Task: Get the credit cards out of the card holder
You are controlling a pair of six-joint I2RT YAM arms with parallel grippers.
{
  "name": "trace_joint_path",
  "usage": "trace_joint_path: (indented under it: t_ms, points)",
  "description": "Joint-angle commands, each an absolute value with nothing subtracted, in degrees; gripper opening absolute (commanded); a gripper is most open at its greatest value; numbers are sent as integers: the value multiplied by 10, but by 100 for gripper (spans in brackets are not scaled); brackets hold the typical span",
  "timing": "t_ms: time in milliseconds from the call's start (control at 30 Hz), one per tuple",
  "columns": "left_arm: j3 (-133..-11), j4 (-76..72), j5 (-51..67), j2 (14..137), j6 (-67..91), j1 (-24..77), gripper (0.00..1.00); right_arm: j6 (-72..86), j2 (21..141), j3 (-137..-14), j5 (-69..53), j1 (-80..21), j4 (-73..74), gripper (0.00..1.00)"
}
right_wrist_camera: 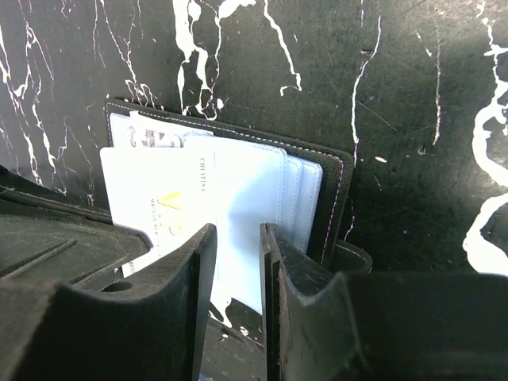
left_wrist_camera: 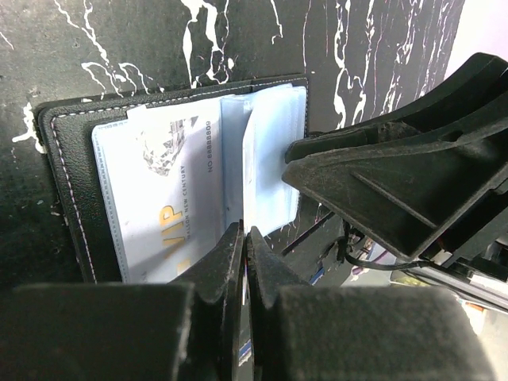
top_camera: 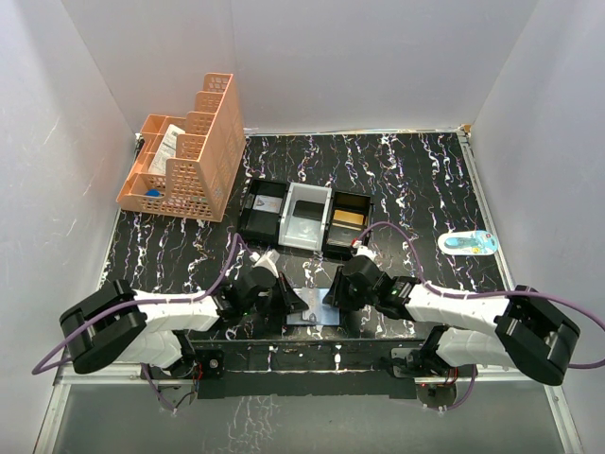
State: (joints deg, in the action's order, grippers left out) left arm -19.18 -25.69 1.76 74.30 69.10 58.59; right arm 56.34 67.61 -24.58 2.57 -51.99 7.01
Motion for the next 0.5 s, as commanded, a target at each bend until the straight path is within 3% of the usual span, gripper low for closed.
trace_joint_path:
  t_ms: [0,267,467]
  points:
    - [-216,-189,-2,713,662,584,0,531,649,-260,16,-516,73,29]
    - [-261,-65,-37,649,643,584,0,501,596,-280,-51,-516,36,33]
    - [-281,32,-75,617,638,584,0,508,623,-291,-111,-517,-19,34]
